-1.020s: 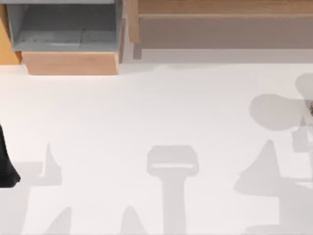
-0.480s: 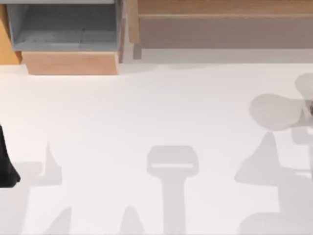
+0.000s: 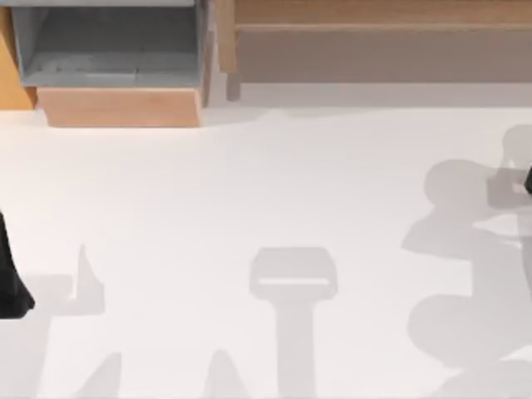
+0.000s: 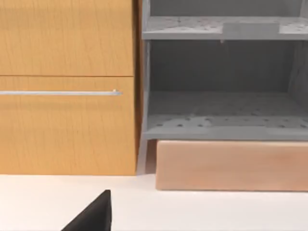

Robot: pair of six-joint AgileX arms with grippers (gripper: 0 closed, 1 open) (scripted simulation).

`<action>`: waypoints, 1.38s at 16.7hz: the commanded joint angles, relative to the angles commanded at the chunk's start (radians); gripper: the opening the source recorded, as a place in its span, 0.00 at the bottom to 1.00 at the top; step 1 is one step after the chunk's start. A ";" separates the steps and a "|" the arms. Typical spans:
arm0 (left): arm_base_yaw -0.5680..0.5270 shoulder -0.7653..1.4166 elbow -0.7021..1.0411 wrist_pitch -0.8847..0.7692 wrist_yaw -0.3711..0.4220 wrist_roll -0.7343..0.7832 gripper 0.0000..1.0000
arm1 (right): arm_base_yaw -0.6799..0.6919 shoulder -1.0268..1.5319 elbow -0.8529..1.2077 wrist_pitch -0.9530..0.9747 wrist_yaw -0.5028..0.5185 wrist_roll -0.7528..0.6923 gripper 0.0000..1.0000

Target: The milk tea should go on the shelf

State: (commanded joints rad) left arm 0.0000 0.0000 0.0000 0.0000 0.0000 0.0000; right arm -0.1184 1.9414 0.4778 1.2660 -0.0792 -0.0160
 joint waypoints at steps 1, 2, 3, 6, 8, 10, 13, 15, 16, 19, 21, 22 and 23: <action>0.000 0.000 0.000 0.000 0.000 0.000 1.00 | 0.000 0.000 0.000 0.000 0.000 0.000 1.00; 0.000 0.000 0.000 0.000 0.000 0.000 1.00 | 0.000 0.000 0.000 0.000 0.000 0.000 1.00; 0.000 0.000 0.000 0.000 0.000 0.000 1.00 | 0.000 0.000 0.000 0.000 0.000 0.000 1.00; 0.000 0.000 0.000 0.000 0.000 0.000 1.00 | 0.000 0.000 0.000 0.000 0.000 0.000 0.77; 0.000 0.000 0.000 0.000 0.000 0.000 1.00 | 0.000 0.000 0.000 0.000 0.000 0.000 0.62; 0.000 0.000 0.000 0.000 0.000 0.000 1.00 | 0.000 0.000 0.000 0.000 0.000 0.000 0.47; 0.000 0.000 0.000 0.000 0.000 0.000 1.00 | 0.000 0.000 0.000 0.000 0.000 0.000 0.25; 0.000 0.000 0.000 0.000 0.000 0.000 1.00 | 0.000 0.000 0.000 0.000 0.000 0.000 0.10; 0.000 0.000 0.000 0.000 0.000 0.000 1.00 | 0.000 0.000 0.000 0.000 0.000 0.000 0.02; 0.000 0.000 0.000 0.000 0.000 0.000 1.00 | 0.000 0.000 0.000 0.000 0.000 0.000 0.00; 0.000 0.000 0.000 0.000 0.000 0.000 1.00 | 0.000 0.000 0.000 0.000 0.000 0.000 0.00; 0.000 0.000 0.000 0.000 0.000 0.000 1.00 | 0.000 0.000 0.000 0.000 0.000 0.000 0.00; 0.000 0.000 0.000 0.000 0.000 0.000 1.00 | 0.000 0.000 0.000 0.000 0.000 0.000 0.00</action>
State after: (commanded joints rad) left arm 0.0000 0.0000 0.0000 0.0000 0.0000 0.0000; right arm -0.1184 1.9414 0.4778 1.2660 -0.0792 -0.0160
